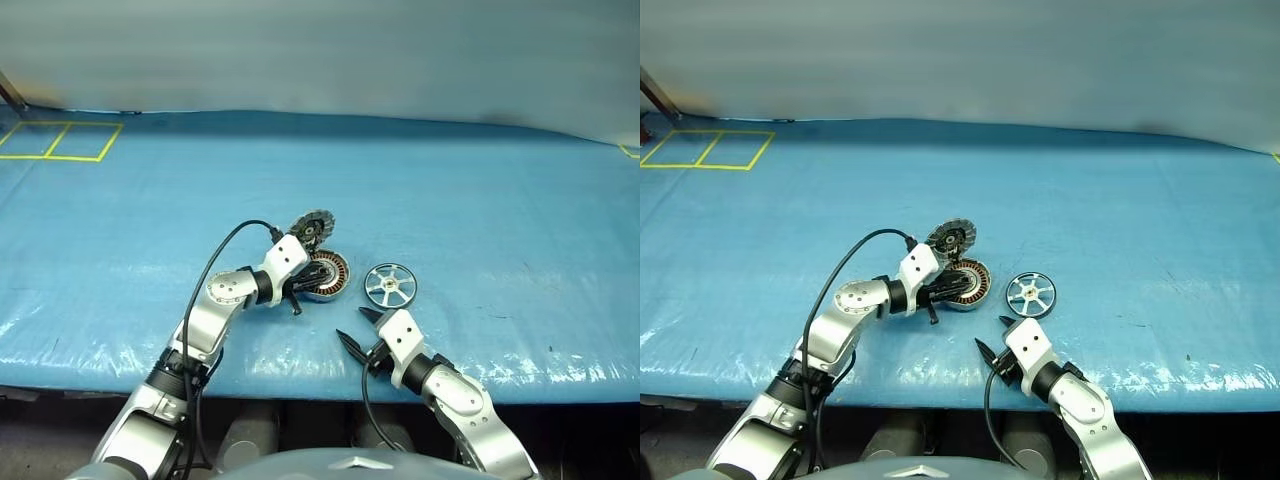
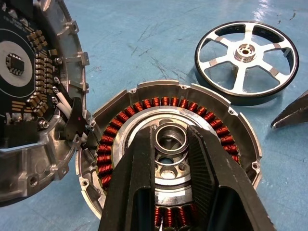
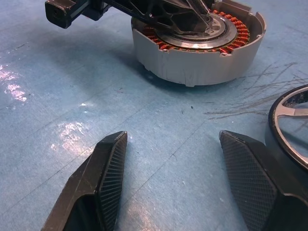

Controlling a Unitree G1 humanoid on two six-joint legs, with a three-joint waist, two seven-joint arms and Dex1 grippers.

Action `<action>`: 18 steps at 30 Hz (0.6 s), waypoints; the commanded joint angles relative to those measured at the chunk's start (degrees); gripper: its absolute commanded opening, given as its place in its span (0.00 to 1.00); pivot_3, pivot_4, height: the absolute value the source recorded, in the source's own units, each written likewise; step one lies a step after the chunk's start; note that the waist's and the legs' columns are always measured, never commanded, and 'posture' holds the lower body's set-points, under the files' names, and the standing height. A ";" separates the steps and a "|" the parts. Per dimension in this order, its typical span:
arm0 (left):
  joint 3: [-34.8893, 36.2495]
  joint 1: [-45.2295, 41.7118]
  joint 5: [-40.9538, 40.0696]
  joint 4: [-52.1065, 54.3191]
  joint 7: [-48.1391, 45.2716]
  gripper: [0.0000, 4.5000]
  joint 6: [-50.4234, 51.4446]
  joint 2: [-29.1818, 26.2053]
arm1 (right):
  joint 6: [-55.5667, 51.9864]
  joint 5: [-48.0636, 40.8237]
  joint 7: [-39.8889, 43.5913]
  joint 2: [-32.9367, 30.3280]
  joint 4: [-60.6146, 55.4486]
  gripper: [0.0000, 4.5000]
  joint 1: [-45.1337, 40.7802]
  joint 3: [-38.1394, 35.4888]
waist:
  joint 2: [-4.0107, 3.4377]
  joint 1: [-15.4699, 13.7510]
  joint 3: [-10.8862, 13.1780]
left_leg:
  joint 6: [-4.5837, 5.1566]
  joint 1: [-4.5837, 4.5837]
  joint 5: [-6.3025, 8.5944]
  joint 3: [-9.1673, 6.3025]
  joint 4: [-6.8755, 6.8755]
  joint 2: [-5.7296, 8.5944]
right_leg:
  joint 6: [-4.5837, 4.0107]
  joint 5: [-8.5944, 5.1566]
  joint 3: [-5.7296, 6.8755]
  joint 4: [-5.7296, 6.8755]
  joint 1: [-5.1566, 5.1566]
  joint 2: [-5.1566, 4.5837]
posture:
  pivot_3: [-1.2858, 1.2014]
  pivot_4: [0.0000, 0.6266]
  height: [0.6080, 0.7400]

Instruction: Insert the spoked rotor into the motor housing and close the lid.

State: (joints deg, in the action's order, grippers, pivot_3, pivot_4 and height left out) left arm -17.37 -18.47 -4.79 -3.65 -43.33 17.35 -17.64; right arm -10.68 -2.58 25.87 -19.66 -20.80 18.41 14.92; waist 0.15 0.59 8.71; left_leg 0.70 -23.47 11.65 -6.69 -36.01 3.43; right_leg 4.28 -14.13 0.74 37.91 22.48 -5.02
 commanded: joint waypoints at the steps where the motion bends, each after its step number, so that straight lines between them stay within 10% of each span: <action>1: 0.59 0.55 -0.14 0.59 -0.03 0.14 0.87 -0.70 | -0.24 -0.02 -0.07 0.01 -2.22 0.72 -0.07 0.19 | 0.00 0.01 0.00 | 0.00 0.00 0.00 0.00 0.00 0.00 | 0.00 0.00 0.00 0.01 0.00 0.00 | 0.52 0.24 1.00; 8: -0.83 0.55 0.79 0.28 -0.59 0.14 -0.21 -1.28 | -1.47 0.18 -0.33 -0.15 -3.56 0.72 0.06 0.42 | 0.00 0.00 0.00 | 0.00 0.00 0.00 0.00 0.00 0.00 | 0.00 0.00 0.00 0.00 0.00 0.00 | 0.52 0.24 1.00; 13: -0.38 0.41 1.52 -0.10 1.17 0.50 0.16 -0.63 | -2.78 0.26 -0.49 -0.11 -4.54 0.72 0.03 0.55 | 0.00 -0.02 0.00 | 0.00 0.01 0.00 0.00 0.00 0.00 | 0.00 0.00 0.00 0.00 0.00 0.00 | 0.52 0.24 1.00; 18: 1.29 0.78 -0.37 1.15 1.17 0.50 -1.04 -0.47 | -3.48 0.20 -0.54 -0.08 -4.88 0.72 -0.10 0.62 | 0.00 0.00 0.00 | 0.00 0.01 0.00 0.00 0.00 0.00 | 0.00 0.00 0.00 0.01 0.00 0.00 | 0.52 0.24 1.00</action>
State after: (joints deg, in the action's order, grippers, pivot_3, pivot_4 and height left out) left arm -17.27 -18.16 -4.74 -3.62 -42.53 16.72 -18.04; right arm -14.36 -2.32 25.47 -19.80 -23.24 18.44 15.45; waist 0.15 0.59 8.71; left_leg 0.70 -23.46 11.65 -6.69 -36.01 3.43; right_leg 4.28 -14.13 0.73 37.92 22.48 -5.02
